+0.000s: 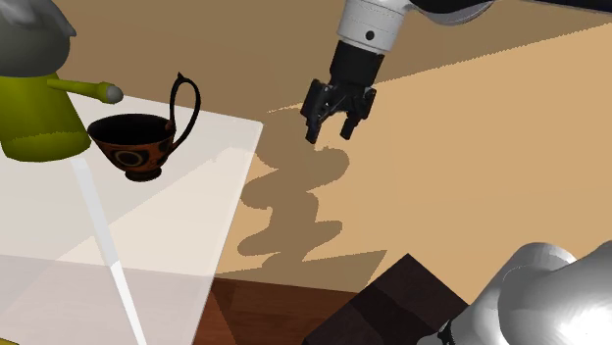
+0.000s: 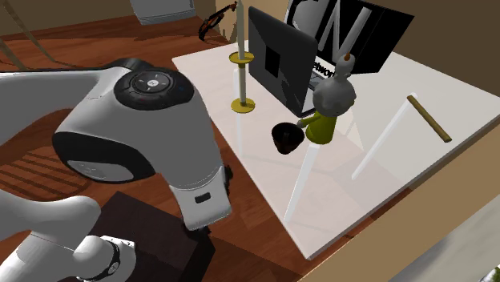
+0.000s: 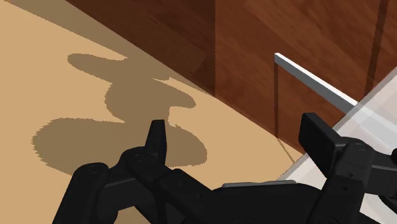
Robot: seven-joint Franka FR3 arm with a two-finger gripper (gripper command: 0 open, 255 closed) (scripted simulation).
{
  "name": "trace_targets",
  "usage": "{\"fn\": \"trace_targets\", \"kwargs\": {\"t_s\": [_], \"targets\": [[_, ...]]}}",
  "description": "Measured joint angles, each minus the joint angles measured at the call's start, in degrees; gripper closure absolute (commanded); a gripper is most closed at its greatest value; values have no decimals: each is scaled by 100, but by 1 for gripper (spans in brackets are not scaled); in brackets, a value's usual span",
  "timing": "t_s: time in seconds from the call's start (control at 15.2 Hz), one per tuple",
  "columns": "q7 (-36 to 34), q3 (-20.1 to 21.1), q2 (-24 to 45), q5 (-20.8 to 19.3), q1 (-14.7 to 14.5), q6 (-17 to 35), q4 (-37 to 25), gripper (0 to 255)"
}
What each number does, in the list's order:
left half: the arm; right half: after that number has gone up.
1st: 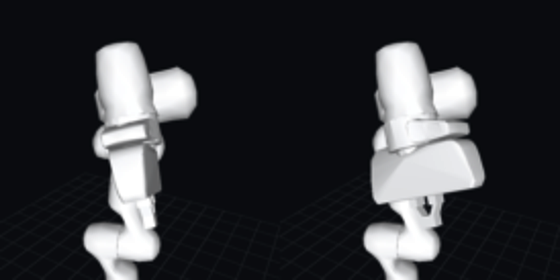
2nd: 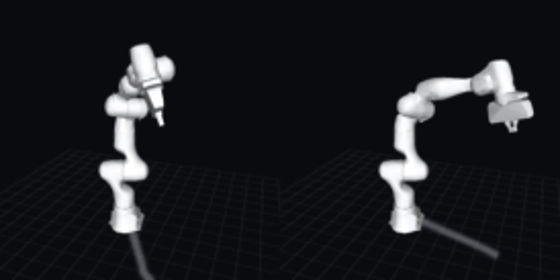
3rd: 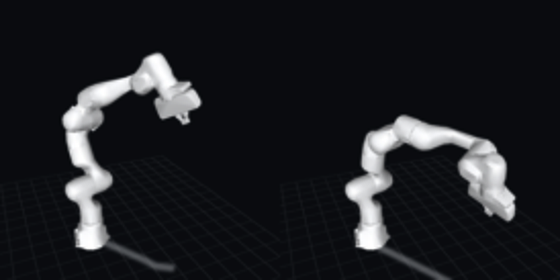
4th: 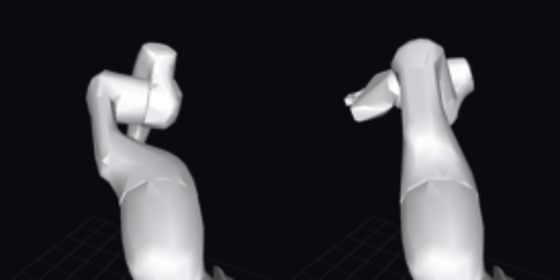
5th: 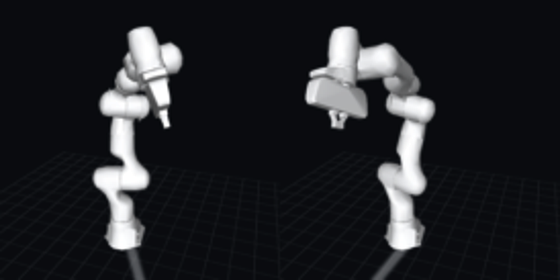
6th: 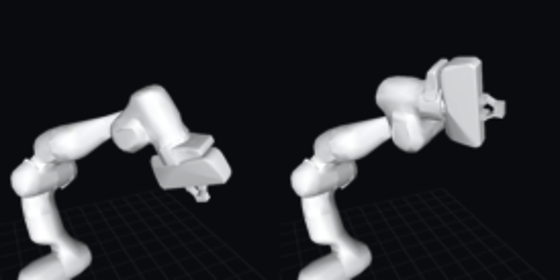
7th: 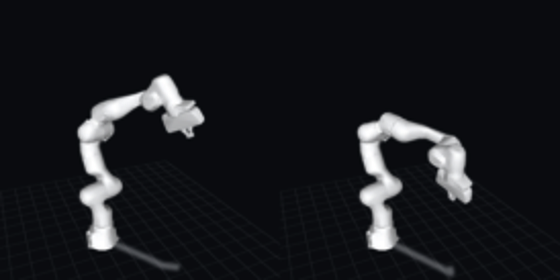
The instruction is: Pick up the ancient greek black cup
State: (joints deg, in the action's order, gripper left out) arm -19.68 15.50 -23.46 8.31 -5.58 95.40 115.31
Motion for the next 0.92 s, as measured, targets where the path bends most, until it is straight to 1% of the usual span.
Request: {"fn": "trace_targets", "kwargs": {"t_s": [0.46,0.73,0.79,0.92], "targets": [[-690,578,968,-65,-175,189,-1132,0],[-1112,904,1687,-304,-297,223,-1986,0],[-1253,1002,1943,-413,-347,182,-2316,0],[-1475,1148,2302,-587,-457,150,-2773,0]]}}
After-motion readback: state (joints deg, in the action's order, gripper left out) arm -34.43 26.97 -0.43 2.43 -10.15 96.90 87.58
